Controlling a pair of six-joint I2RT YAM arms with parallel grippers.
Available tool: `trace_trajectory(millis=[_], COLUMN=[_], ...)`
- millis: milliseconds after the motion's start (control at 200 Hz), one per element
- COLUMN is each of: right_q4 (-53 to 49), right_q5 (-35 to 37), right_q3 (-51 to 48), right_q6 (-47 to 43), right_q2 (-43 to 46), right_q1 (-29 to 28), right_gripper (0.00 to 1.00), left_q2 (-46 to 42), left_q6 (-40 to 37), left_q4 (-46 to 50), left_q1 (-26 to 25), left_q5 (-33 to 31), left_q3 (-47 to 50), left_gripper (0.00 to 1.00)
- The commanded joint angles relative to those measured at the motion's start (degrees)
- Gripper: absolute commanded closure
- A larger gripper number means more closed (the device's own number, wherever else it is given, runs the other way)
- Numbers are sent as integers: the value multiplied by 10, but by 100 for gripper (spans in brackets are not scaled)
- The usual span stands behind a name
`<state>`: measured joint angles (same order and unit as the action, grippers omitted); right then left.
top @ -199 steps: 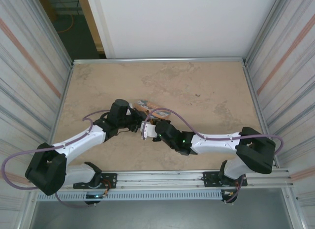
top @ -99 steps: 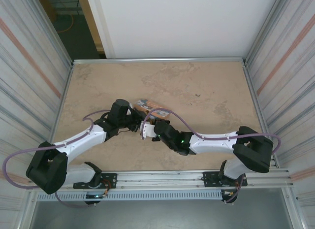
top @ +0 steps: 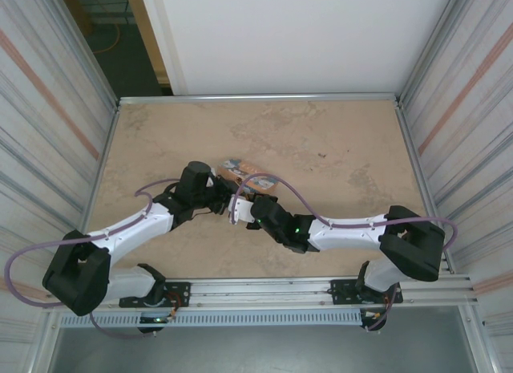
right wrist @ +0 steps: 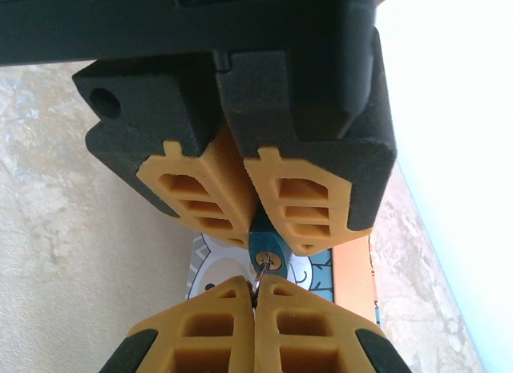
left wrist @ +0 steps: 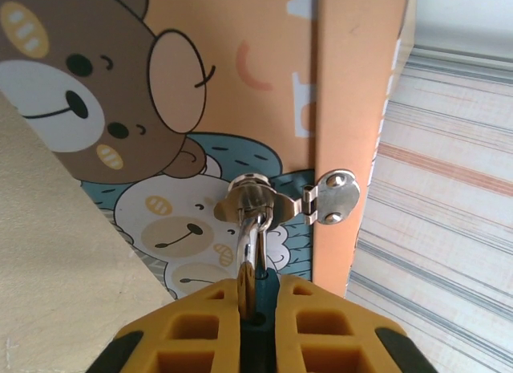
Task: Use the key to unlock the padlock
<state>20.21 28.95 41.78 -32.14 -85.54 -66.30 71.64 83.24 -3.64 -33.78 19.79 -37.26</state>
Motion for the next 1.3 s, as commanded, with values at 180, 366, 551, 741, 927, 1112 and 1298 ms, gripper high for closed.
trace_trajectory(millis=[180,366,551,741,927,1112,1298], right_q4=[47,17,8,15,22,1,3], right_q5=[-10,-67,-141,-203,-245,-247,-233], right_q3=[-2,1,-18,-33,-41,-37,-60], right_q6=[170,309,454,567,648,649,651], right_q2=[21,41,66,79,80,73,63], right_q1=[1,20,58,92,121,126,126], right_gripper=[100,100,100,100,100,100,100], left_q2=[4,5,7,13,20,29,45], left_q6=[17,18,17,17,18,13,9], left_q4=[-30,-31,-32,-34,-35,-35,-43], left_q1=[-17,-18,-22,-27,-32,-40,-44], left_q5=[24,22,19,17,16,10,6], left_q3=[3,3,5,4,3,3,7], left_gripper=[100,100,100,100,100,100,100])
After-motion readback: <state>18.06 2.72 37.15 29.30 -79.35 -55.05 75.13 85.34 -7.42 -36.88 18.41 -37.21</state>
